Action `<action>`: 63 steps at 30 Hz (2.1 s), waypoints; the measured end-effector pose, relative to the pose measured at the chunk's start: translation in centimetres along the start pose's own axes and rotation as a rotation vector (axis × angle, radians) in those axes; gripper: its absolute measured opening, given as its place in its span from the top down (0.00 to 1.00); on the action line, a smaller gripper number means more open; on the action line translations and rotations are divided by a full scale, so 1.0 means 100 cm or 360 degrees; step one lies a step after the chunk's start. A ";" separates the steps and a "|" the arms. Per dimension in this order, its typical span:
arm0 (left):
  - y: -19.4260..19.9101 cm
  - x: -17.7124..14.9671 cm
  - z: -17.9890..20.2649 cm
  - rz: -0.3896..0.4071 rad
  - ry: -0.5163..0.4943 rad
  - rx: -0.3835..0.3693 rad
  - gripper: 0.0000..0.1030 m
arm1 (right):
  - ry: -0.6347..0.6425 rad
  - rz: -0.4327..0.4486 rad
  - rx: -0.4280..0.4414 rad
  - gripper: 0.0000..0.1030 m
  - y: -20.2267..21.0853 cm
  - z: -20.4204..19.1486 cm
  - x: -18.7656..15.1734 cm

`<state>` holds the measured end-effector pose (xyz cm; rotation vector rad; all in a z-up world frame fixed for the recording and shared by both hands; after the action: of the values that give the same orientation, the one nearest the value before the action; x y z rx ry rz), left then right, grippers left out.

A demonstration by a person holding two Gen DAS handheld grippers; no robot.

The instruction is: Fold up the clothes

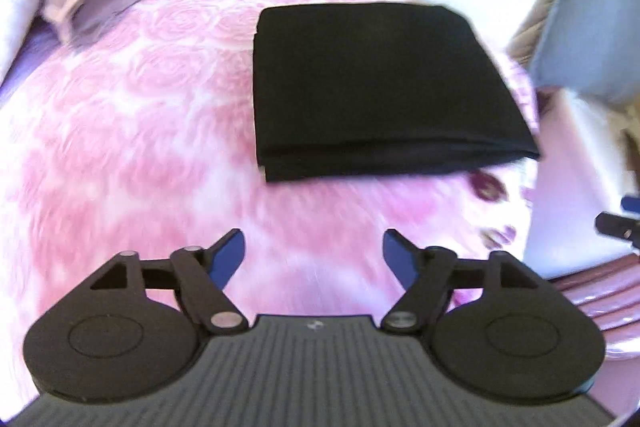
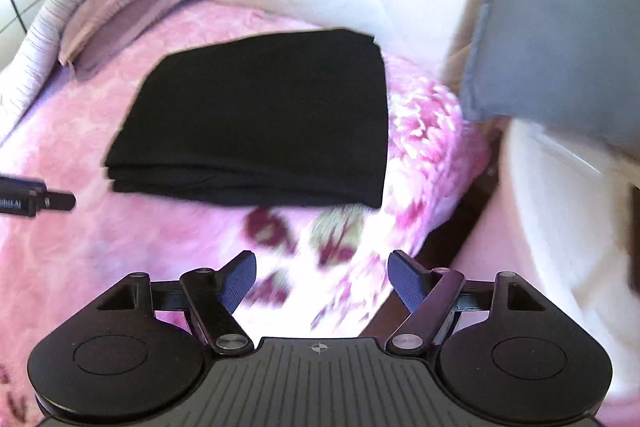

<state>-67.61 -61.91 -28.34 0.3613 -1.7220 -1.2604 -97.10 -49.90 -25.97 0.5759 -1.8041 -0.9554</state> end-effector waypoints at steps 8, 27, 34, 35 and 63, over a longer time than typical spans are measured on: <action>0.145 -0.072 0.014 0.0246 0.0035 -0.0023 0.09 | -0.0321 0.0193 -0.0043 0.25 0.148 -0.053 -0.102; 0.281 -0.059 0.043 0.0425 -0.0024 0.0034 0.04 | -0.0222 0.0447 -0.0108 0.24 0.278 -0.113 -0.091; 0.284 -0.063 0.046 0.0390 -0.0028 0.0078 0.05 | -0.0192 0.0383 -0.0128 0.24 0.273 -0.116 -0.088; 0.284 -0.065 0.046 0.0382 -0.0021 0.0074 0.05 | -0.0189 0.0377 -0.0130 0.24 0.272 -0.117 -0.089; 0.271 -0.065 0.060 0.0307 -0.0080 0.0111 0.04 | -0.0049 0.0336 -0.0091 0.24 0.263 -0.133 -0.089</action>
<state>-61.64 -42.35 -8.46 0.1993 -1.8007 -1.0802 -80.46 -32.84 -6.52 0.3293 -1.8178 -0.8719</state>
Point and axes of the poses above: each gripper's, at about its wrist camera, not at the fingertips, and y roughly against the way its jaws point, z to its right, x to its top, the point moved 2 cm from there along -y, roughly the way its jaws point, and after that the axes turned 13 degrees about -y, right-handed, at the moved point
